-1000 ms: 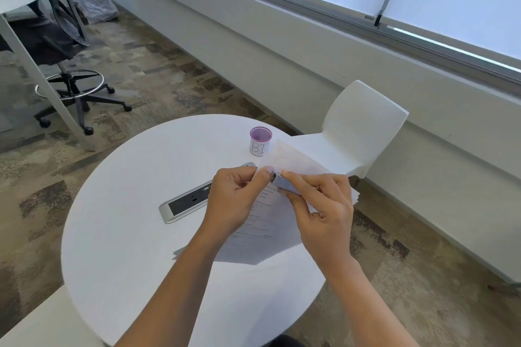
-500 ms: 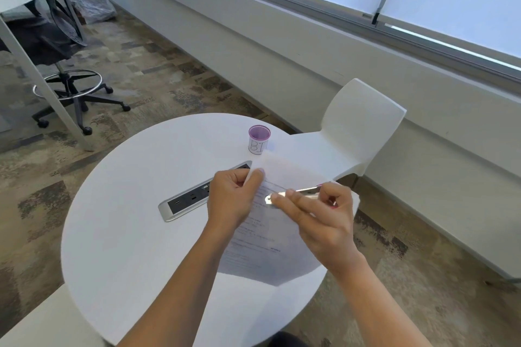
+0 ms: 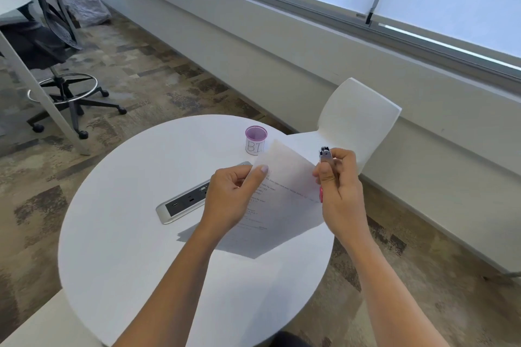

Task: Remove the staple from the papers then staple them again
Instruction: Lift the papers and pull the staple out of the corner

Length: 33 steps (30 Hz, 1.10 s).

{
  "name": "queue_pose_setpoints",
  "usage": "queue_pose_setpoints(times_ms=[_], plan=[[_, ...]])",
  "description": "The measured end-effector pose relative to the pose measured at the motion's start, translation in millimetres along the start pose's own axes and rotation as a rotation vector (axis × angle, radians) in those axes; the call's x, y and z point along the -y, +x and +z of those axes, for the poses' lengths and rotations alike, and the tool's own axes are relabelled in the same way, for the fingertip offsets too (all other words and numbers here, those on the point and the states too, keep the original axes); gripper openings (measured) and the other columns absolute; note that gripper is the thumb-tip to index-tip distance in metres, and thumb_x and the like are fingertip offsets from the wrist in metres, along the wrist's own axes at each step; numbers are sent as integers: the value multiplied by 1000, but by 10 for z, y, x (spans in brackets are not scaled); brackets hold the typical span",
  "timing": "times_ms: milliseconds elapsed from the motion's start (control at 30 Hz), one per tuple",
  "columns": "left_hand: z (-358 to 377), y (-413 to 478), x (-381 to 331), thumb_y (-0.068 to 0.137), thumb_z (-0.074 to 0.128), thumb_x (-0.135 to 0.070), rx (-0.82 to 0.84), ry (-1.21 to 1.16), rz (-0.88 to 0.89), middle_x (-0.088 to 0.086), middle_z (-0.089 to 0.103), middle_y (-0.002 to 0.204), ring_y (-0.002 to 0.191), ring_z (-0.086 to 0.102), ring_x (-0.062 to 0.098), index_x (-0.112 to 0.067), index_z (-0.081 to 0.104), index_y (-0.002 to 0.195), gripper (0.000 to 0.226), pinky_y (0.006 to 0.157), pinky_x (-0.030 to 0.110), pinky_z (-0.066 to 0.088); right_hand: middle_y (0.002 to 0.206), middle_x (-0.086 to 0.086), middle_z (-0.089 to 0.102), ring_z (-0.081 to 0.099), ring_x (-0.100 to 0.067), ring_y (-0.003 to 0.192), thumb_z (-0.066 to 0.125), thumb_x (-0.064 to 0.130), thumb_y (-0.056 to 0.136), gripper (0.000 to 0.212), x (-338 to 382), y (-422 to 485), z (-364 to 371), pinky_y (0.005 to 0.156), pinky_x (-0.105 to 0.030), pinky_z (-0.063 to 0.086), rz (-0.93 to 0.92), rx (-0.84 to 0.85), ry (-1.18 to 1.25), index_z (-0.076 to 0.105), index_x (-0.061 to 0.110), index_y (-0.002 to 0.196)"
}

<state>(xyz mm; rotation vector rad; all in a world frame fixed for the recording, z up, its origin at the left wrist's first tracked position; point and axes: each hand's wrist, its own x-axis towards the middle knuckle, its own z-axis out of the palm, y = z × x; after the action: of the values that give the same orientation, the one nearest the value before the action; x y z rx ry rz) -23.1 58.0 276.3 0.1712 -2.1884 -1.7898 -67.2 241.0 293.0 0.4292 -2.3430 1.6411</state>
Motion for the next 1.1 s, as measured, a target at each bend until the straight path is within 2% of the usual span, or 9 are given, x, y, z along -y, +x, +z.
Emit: queue_pose_setpoints(times_ms=[200,300,433,567,667,767,833,933,1100], plan=[[-51,11,-9,90,56,-55,12,121,62,-19,56,58,58,48,3,-40,63,66,29,60,30,36,50,13,36,34,-6,50,83,54,65,42,54,95,-166,48,-13,30,33,40,-37,61,35,96],[-44,10,-40,89,55,-54,14,129,74,-23,63,66,63,55,1,-48,66,72,22,61,28,39,49,8,47,35,-7,49,84,58,57,42,86,115,-201,50,-22,33,51,196,-131,70,38,91],[-4,27,-30,87,59,-53,-12,129,69,-23,67,74,73,59,4,-47,70,77,16,67,29,42,53,-10,52,35,-12,47,81,44,72,23,58,75,-141,52,-31,33,52,233,-234,68,25,68],[29,-38,-6,85,71,-45,-334,221,175,-21,60,117,109,47,3,-32,60,115,34,93,13,36,44,11,47,39,-11,45,77,39,78,25,25,14,-84,50,-23,27,-9,118,-321,61,30,61],[108,-165,-97,86,65,-50,-601,-46,-89,-4,49,109,102,47,21,-31,37,100,37,86,29,43,40,7,40,36,-13,43,75,37,82,24,-2,-63,-35,47,-23,24,-99,0,-424,61,28,64],[169,-237,-148,91,53,-58,-405,-355,-515,0,55,103,93,57,20,-28,40,99,34,72,30,49,41,7,35,35,-9,42,75,28,82,21,-31,-137,15,44,-23,25,-146,-84,-478,65,22,66],[164,-275,-169,82,51,-71,-195,-481,-658,2,67,106,93,67,21,-20,53,113,59,72,32,56,42,9,41,39,-8,41,80,15,75,15,-33,-190,45,40,-22,31,-240,-106,-532,68,19,66],[139,-270,-168,73,56,-74,-81,-589,-665,8,76,105,90,74,25,-15,65,112,72,73,34,60,47,4,55,48,-18,39,83,-2,58,22,-72,-286,103,35,-25,38,-489,-115,-600,68,13,65],[76,-223,-121,92,67,-29,-87,-535,-575,5,79,92,75,74,15,-13,76,97,19,65,26,58,45,4,45,43,-19,38,73,-7,50,28,-175,-458,202,35,-28,33,-647,-70,-711,67,16,65]])
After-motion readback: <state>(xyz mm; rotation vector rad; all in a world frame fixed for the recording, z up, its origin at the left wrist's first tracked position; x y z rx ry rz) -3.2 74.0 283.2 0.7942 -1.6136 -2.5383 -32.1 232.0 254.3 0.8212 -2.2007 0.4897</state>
